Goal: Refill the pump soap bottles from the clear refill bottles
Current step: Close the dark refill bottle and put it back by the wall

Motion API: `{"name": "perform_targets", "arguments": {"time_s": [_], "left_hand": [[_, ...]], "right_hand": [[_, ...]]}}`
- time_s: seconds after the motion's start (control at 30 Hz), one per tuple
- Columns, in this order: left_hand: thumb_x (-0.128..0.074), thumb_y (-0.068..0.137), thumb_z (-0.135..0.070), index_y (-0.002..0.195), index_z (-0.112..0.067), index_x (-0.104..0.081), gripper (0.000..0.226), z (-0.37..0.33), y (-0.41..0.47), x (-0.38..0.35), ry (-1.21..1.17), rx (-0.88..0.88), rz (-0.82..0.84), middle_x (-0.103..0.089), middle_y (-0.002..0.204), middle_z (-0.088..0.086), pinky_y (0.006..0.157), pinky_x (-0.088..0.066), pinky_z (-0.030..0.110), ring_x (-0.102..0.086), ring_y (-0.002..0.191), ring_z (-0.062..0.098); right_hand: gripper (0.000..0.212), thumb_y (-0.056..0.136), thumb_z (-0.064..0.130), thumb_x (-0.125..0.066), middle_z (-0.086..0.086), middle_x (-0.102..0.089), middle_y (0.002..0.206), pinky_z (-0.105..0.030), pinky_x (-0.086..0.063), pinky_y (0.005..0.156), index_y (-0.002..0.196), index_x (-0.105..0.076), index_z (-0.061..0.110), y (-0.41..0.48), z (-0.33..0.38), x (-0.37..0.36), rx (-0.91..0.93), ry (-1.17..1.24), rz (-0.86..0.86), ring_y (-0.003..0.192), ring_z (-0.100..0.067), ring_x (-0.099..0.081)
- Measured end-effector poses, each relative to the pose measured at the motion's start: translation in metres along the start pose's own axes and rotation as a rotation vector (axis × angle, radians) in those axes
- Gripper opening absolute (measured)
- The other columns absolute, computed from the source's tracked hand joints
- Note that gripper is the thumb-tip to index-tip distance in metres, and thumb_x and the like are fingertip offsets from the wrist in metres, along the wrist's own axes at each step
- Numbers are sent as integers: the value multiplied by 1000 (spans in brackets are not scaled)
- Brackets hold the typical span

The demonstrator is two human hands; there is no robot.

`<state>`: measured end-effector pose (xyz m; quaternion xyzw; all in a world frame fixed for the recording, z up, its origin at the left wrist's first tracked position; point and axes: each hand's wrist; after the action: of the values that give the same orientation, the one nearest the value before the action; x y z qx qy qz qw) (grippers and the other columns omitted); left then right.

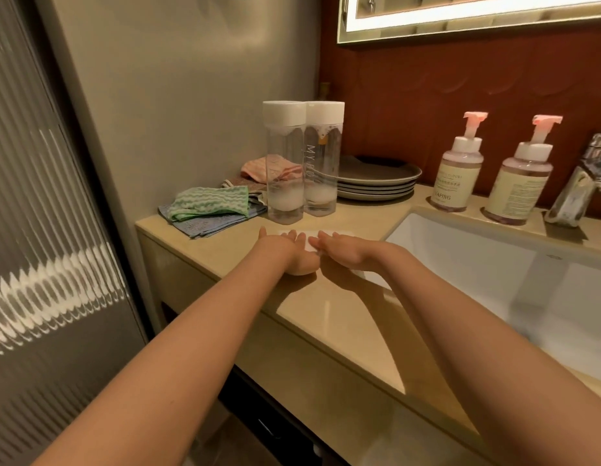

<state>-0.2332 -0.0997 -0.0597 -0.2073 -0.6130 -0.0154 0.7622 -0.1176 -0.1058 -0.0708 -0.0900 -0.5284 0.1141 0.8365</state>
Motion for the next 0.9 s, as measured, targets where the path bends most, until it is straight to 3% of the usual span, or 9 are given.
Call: {"name": "perform_targets", "arguments": {"time_s": [0.23, 0.43, 0.63, 0.9], "left_hand": [[-18, 98, -45, 150, -16, 2, 63, -36, 38, 20, -10, -56, -17, 2, 158, 6, 116, 5, 50, -2, 145, 24], [-21, 98, -43, 150, -13, -2, 63, -71, 68, 40, -42, -93, -39, -6, 157, 9, 116, -8, 46, -10, 144, 27], [-15, 100, -43, 149, -13, 2, 61, -89, 85, 54, -37, -133, -35, -1, 158, 7, 117, -3, 46, -4, 145, 24], [-16, 99, -46, 150, -15, 3, 62, -87, 93, 50, -15, -104, -19, 0, 158, 6, 117, 0, 48, -3, 145, 24]], "right_hand": [[52, 103, 37, -14, -7, -11, 157, -38, -13, 114, 151, -12, 16, 11, -34, 26, -73, 22, -51, 144, -25, -13], [46, 104, 30, -16, -9, -38, 145, -37, -26, 108, 139, -38, 9, 29, -62, 57, -133, -1, -59, 132, -25, -35], [47, 104, 28, -14, -7, -19, 156, -38, -18, 113, 149, -20, 12, 45, -77, 69, -171, -64, -90, 143, -25, -19], [51, 103, 36, -14, -5, -15, 157, -42, -14, 116, 150, -15, 19, 49, -76, 66, -179, -28, -94, 144, -24, -14]]}}
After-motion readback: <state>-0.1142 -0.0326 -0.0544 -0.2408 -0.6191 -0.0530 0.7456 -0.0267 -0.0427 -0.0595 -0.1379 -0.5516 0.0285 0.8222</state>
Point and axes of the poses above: each hand's wrist, its own y-axis towards the middle knuckle, its own x-axis out of the back of the hand, z = x × y
